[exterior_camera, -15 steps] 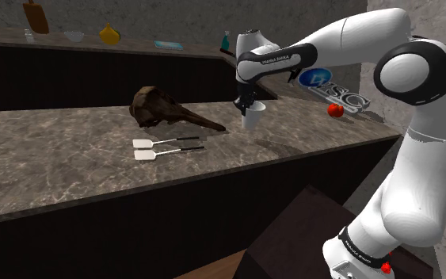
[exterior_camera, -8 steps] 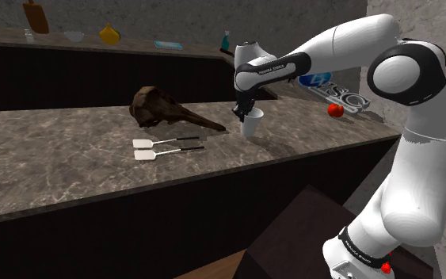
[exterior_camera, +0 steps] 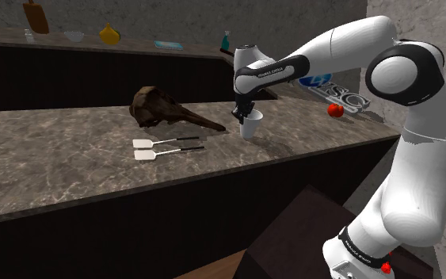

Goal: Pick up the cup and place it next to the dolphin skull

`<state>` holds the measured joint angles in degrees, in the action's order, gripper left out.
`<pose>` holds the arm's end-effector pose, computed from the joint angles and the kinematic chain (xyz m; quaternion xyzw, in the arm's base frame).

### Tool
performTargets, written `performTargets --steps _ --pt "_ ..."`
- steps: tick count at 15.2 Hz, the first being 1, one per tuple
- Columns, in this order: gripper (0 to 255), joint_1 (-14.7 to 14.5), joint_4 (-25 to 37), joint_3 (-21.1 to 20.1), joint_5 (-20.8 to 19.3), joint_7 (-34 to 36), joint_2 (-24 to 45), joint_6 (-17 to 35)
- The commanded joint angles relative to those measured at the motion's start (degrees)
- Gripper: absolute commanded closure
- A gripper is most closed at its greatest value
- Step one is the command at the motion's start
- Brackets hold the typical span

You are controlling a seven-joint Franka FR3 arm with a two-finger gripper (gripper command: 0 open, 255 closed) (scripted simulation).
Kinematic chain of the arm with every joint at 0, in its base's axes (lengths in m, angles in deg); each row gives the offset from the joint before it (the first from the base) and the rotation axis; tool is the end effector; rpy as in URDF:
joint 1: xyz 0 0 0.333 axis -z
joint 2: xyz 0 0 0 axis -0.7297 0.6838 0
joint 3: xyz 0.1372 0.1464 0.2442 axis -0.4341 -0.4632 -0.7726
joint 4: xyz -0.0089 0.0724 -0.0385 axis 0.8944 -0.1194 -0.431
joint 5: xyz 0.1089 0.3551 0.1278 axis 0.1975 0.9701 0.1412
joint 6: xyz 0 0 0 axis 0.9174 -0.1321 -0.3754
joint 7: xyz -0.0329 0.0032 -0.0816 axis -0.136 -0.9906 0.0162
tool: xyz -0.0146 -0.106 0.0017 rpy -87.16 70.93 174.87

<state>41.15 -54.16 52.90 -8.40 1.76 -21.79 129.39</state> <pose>0.6269 -0.0516 0.3719 0.9928 -0.0233 -0.0161 0.1161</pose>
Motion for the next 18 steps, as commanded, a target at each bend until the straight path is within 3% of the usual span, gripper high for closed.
performTargets --steps 1,6,10,18 --pt "0 0.0 0.0 0.0 0.0 0.0 -0.01 0.01" --pt "0 0.0 0.0 0.0 0.0 0.01 -0.01 0.01" --pt "0 -0.87 4.19 -0.39 0.17 -0.13 -2.27 -6.56" --pt "0 -0.87 4.19 -0.39 0.17 -0.13 -2.27 -6.56"
